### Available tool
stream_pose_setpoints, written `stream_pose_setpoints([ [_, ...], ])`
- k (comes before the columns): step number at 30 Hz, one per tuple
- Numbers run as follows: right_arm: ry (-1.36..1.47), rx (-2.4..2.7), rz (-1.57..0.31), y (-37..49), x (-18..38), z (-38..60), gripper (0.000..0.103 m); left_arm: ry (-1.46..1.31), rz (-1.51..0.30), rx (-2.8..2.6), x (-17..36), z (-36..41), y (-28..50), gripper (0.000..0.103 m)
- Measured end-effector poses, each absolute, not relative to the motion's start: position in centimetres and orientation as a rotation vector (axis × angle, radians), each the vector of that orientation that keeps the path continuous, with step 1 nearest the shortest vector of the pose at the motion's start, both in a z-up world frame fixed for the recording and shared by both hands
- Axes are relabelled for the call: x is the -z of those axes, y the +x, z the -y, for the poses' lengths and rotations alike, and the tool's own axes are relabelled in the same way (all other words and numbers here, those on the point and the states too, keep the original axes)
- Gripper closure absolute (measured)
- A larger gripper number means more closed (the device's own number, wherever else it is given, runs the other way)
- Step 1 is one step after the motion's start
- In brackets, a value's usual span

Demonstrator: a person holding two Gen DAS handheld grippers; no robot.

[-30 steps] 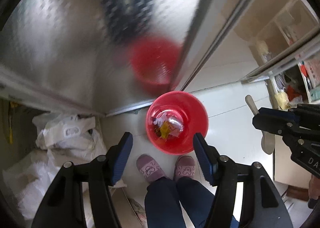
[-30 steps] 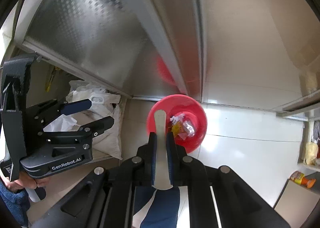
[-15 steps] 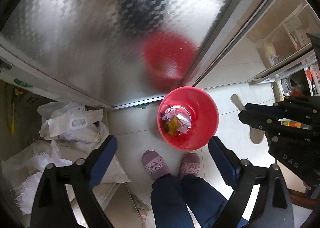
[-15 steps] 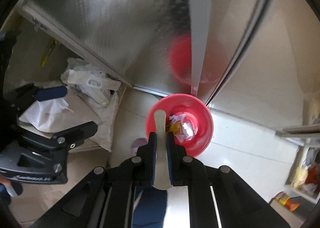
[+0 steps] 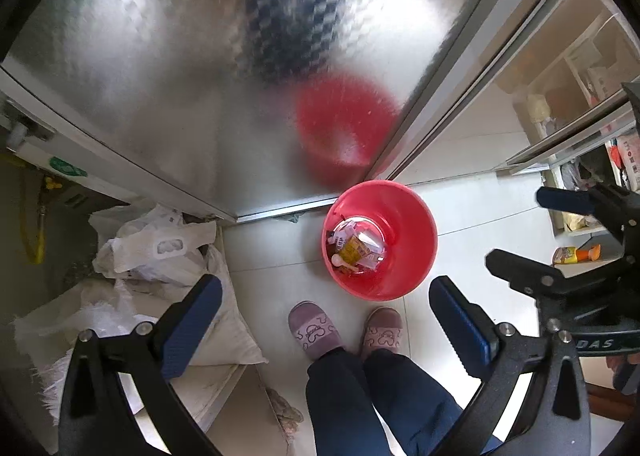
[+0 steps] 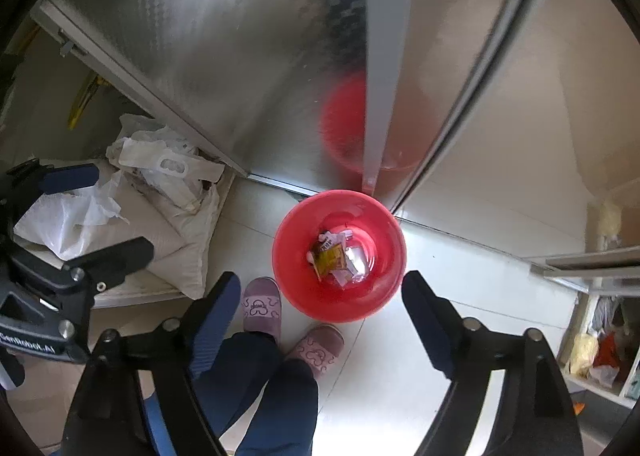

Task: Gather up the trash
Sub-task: 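Raise both tools back up to the counter toward the orange cup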

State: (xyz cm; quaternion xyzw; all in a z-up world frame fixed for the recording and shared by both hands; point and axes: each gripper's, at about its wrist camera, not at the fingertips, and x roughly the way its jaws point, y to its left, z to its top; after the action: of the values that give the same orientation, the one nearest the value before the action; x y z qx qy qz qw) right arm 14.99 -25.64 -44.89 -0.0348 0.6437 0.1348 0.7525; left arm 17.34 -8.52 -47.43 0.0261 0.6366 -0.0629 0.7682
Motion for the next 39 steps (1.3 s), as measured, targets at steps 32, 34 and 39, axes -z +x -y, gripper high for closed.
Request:
stream_pose_setpoints([
  [32, -0.093, -0.331, -1.041, 17.4, 12.6, 24.1, 0.001, 0.056, -1.089, 0.142, 14.5, 5.4, 19.3, 0.0],
  [34, -0.105, -0.345, -1.016, 18.5, 12.1, 23.6, 0.001, 0.06, -1.072, 0.131, 13.6, 4.7, 20.1, 0.0],
  [39, -0.105, -0.375, -0.991, 21.9, 11.0, 22.3, 0.001, 0.071, -1.044, 0.107, 11.9, 2.8, 23.3, 0.0],
])
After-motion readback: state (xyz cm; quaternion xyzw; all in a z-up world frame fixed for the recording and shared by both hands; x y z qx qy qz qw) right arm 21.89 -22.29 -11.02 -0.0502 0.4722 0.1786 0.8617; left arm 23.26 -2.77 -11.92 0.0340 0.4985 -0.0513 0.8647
